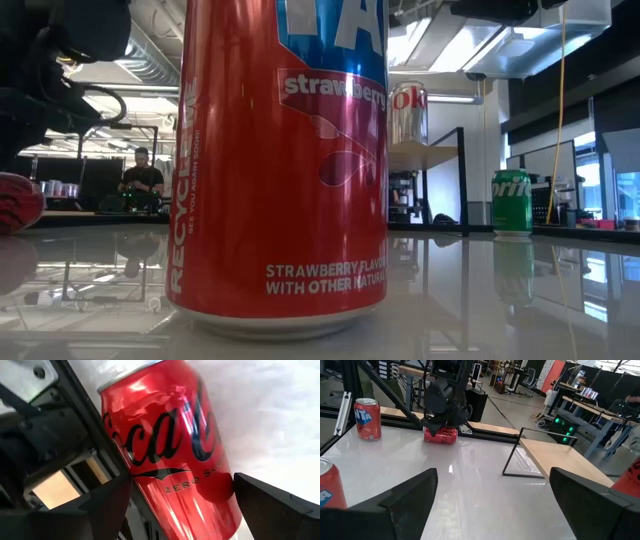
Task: Place canned beverage on shelf
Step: Put the red black soda can on the shelf aligned with the other red black soda can
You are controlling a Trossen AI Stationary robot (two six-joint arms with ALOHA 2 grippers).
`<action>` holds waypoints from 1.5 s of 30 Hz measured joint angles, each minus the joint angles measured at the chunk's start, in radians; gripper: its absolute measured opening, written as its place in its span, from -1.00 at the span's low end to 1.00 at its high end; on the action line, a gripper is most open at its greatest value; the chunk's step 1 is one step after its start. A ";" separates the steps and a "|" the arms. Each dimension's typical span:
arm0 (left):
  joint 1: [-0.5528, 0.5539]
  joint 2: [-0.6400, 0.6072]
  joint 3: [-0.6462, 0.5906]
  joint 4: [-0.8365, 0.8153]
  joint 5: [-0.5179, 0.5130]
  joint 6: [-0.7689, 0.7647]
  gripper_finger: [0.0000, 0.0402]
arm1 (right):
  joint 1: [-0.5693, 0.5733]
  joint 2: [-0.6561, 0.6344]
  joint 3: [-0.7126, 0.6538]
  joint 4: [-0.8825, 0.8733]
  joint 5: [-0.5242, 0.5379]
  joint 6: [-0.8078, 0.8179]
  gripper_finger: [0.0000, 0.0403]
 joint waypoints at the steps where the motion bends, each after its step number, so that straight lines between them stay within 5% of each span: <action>1: 0.000 0.004 0.000 0.003 -0.011 0.001 0.64 | 0.000 0.000 0.000 0.000 0.000 -0.001 0.89; 15: 0.007 0.072 -0.035 0.096 -0.090 0.048 0.63 | 0.000 0.000 0.000 0.000 0.000 -0.001 0.89; 25: 0.019 0.077 -0.028 0.091 -0.125 0.127 0.40 | 0.000 0.000 0.000 0.000 0.000 -0.005 0.89; 37: 0.010 0.019 0.148 0.108 -0.416 0.283 0.40 | 0.000 0.000 0.000 0.001 -0.026 -0.006 0.89; 45: 0.014 0.016 0.251 0.452 -0.725 0.622 0.40 | 0.000 0.000 0.000 -0.006 -0.027 0.004 0.89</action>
